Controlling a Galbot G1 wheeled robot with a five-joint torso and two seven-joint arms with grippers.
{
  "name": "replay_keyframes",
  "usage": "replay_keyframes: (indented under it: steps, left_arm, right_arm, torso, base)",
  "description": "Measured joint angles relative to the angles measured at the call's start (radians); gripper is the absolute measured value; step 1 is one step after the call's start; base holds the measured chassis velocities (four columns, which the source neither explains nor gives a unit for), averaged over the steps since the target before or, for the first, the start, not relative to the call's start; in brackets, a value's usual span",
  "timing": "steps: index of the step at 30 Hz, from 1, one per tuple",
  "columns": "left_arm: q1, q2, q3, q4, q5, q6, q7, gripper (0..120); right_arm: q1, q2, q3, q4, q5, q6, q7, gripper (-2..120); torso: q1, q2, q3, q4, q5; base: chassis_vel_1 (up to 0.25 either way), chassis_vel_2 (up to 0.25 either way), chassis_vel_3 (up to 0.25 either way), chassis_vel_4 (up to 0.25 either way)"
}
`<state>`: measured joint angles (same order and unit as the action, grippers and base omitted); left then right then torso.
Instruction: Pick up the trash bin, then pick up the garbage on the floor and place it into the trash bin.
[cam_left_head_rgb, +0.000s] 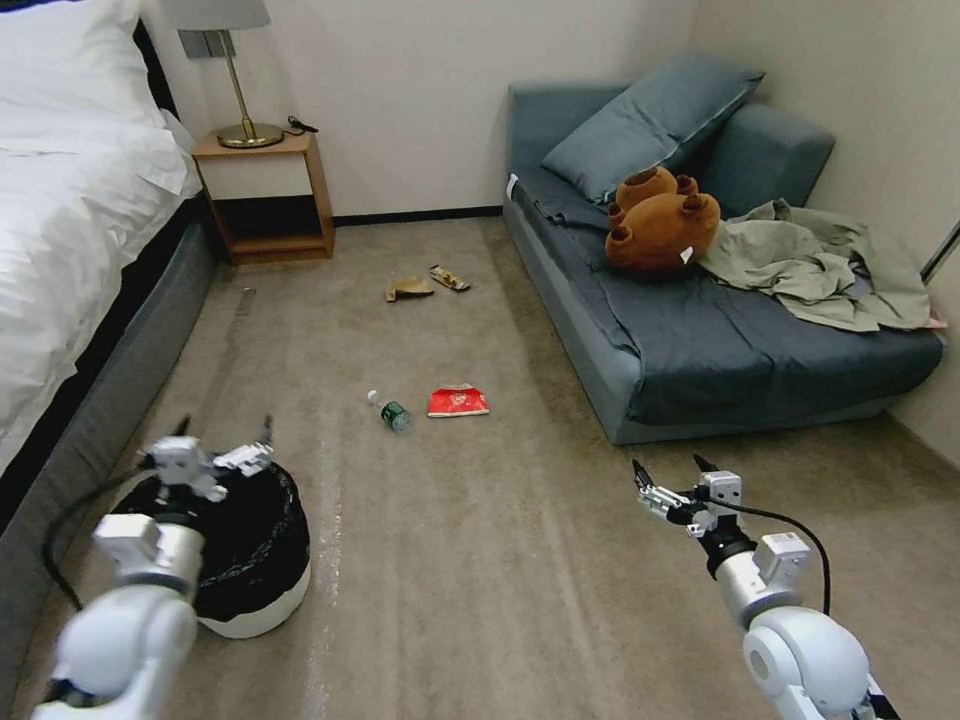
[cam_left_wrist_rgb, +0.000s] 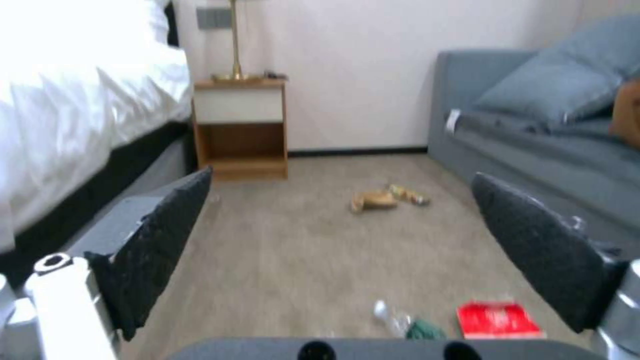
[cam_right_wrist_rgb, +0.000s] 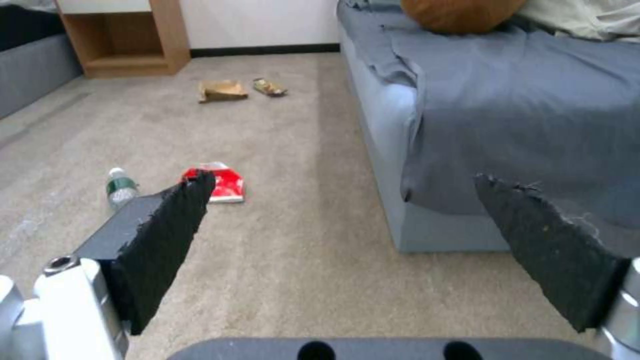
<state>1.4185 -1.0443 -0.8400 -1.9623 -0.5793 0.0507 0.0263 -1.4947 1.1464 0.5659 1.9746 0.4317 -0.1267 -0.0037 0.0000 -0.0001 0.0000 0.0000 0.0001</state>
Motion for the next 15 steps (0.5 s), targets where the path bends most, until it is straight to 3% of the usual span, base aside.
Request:
replay_keyframes:
  steps: [3, 5, 7, 11, 15]
  left_arm:
    - [0.001, 0.047, -0.024, -0.003, -0.032, 0.015, 0.001, 100]
    - [0.008, 0.051, -0.025, -0.006, -0.031, 0.021, 0.001, 100]
    - [0.02, 0.044, -0.023, -0.015, -0.018, 0.025, 0.001, 100]
    - [0.027, 0.036, -0.021, -0.02, -0.009, 0.026, 0.001, 100]
    - [0.05, 0.035, -0.037, -0.025, 0.004, 0.037, -0.004, 100]
  right_arm:
    - [-0.001, -0.021, 0.007, 0.008, 0.014, -0.004, 0.003, 100]
    - [-0.006, -0.056, 0.023, 0.029, 0.032, -0.01, 0.01, 100]
    - [-0.023, -0.163, 0.078, 0.099, 0.074, -0.018, 0.036, 100]
    - [-0.039, -0.167, 0.084, 0.11, 0.076, -0.015, 0.037, 100]
    - [-0.048, -0.156, 0.092, 0.12, 0.074, -0.004, 0.038, 100]
  torso:
    - [0.0, 0.0, 0.0, -0.0002, 0.001]
    - [0.0, 0.0, 0.0, -0.0001, 0.0012]
    - [0.0, 0.0, 0.0, 0.0002, -0.002]
    - [0.0, 0.0, 0.0, -0.0003, 0.0012]
    - [0.0, 0.0, 0.0, -0.0001, -0.0003]
  base:
    - [0.0, 0.0, 0.0, 0.0]
    - [0.0, 0.0, 0.0, 0.0]
    - [0.0, 0.0, 0.0, 0.0]
    - [0.0, 0.0, 0.0, 0.0]
    - [0.0, 0.0, 0.0, 0.0]
